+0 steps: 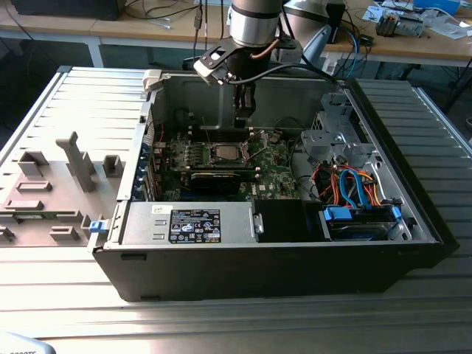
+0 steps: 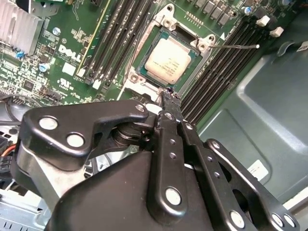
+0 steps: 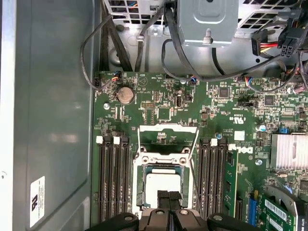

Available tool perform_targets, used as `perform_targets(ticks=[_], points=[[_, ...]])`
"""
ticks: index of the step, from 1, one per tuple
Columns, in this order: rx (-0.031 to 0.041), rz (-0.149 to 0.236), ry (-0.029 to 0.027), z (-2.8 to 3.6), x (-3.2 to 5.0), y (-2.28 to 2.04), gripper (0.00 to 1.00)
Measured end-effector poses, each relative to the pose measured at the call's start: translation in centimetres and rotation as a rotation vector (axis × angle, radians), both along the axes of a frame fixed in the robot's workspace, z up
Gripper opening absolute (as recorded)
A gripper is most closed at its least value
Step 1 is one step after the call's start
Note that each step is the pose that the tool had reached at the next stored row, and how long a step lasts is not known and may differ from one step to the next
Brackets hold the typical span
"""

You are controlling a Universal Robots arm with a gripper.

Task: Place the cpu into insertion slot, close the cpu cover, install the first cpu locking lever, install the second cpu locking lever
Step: 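Close the cpu cover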

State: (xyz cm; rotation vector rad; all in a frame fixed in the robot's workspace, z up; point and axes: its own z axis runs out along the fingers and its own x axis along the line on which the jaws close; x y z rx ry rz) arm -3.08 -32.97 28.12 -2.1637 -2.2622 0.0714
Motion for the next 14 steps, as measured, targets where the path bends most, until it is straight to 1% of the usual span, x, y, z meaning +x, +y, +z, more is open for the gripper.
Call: perform_targets(ticks=[8,14], points=[[-0.0001,0.0,0.0,-0.08,1.09,0.0,0.11],[0.0002,0.0,0.0,-0.2,1.35,0.0,0.11]])
